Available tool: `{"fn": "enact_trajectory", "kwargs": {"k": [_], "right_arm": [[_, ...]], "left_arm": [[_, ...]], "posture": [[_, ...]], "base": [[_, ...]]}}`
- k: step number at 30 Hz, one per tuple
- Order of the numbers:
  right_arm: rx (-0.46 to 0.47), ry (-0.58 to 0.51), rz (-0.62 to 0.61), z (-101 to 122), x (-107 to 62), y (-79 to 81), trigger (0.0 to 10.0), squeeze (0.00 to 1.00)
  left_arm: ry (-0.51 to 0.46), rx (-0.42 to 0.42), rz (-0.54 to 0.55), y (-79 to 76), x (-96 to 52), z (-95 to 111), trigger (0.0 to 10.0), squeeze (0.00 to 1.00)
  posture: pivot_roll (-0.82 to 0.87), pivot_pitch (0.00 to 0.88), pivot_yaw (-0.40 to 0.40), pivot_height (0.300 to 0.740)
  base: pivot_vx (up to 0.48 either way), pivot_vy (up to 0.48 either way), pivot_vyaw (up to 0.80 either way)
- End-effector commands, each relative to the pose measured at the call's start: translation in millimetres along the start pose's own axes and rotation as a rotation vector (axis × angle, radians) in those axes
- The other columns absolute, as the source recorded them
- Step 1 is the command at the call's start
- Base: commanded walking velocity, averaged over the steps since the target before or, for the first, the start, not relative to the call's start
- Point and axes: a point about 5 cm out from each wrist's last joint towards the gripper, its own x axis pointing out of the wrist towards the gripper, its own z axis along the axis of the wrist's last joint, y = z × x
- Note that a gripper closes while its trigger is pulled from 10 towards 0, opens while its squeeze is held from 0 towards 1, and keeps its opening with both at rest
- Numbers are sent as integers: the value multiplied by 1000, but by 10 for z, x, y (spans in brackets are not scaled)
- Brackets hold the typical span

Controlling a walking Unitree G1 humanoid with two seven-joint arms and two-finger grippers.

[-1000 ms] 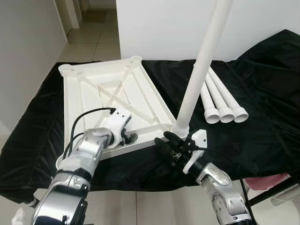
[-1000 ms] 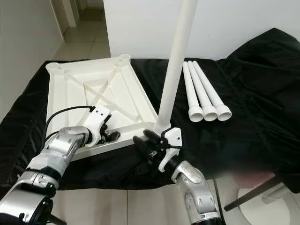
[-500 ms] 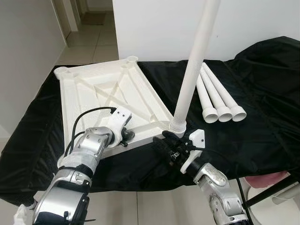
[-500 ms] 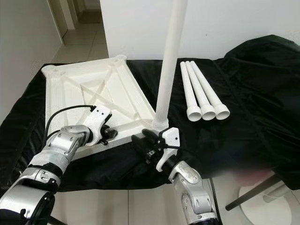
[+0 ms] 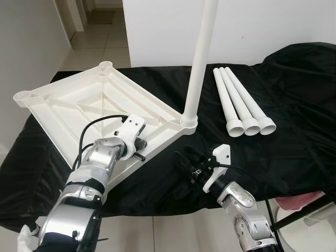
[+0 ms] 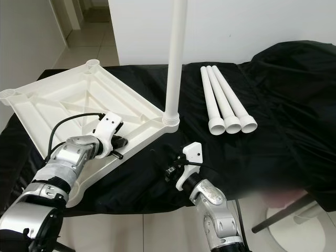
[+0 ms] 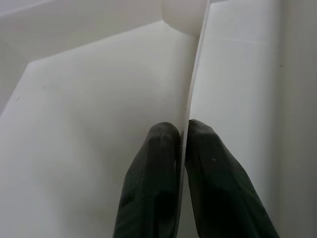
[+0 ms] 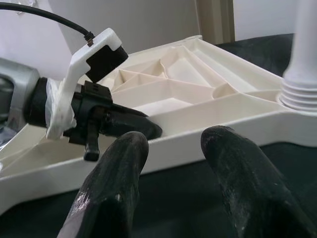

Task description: Building children table

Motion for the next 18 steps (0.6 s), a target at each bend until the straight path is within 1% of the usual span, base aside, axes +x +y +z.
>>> {"fn": "enact_trajectory", "kwargs": {"k": [1, 2, 3, 4, 5, 7, 8, 9, 10, 11, 13, 15, 18], "right_arm": [[-11, -11, -22, 5, 27, -10, 10000, 0], [-11, -11, -22, 5, 27, -10, 10000, 0], [-14, -15, -33, 7, 30, -17, 10000, 0], [-16, -18, -43, 7, 29, -25, 10000, 0], [-16, -18, -43, 7, 29, -25, 10000, 0], [-17, -19, -59, 3, 20, -41, 10000, 0], [-17, -19, -59, 3, 20, -41, 10000, 0], [-17, -19, -62, 1, 17, -45, 10000, 0], [-17, -19, -62, 1, 17, -45, 10000, 0], [-17, -20, -65, -1, 13, -47, 10000, 0], [-14, -18, -72, -22, 7, -51, 10000, 0], [-14, -18, -72, -22, 7, -51, 10000, 0], [-13, -31, -76, -13, 42, -32, 10000, 0]], "left_arm": [[-91, 38, 254, -11, 23, 151, 10000, 0], [-91, 38, 254, -11, 23, 151, 10000, 0], [-114, 10, 217, -72, 37, 168, 10000, 1000], [-134, -6, 181, -124, 44, 184, 10000, 1000], [-134, -6, 181, -124, 44, 184, 10000, 1000], [-177, 0, 147, -187, 37, 230, 10000, 1000], [-177, 0, 147, -187, 37, 230, 10000, 1000], [-213, 12, 134, -209, 19, 273, 10000, 1000], [-213, 12, 134, -209, 19, 273, 10000, 1000], [-260, 36, 117, -238, -10, 332, 10000, 0], [-337, 34, 95, -277, -64, 400, 10000, 0], [-337, 34, 95, -277, -64, 400, 10000, 0], [-440, 25, 61, -301, -185, 450, 10000, 0]], "posture": [[-29, 0, 54, 740], [-29, 0, 54, 740], [-30, 0, 56, 740], [-31, 0, 57, 740], [-31, 0, 57, 740], [-31, 0, 58, 740], [-31, 0, 58, 740], [-32, 0, 60, 740], [-32, 0, 60, 740], [-30, 2, 62, 740], [-26, 0, 62, 740], [-26, 0, 62, 740], [-25, 6, 69, 740]], "base": [[0, 0, 0], [0, 0, 0], [0, 0, 0], [0, 0, 0], [0, 0, 0], [0, 0, 0], [0, 0, 0], [0, 0, 0], [0, 0, 0], [0, 0, 0], [0, 0, 0], [0, 0, 0], [0, 0, 0]]}}
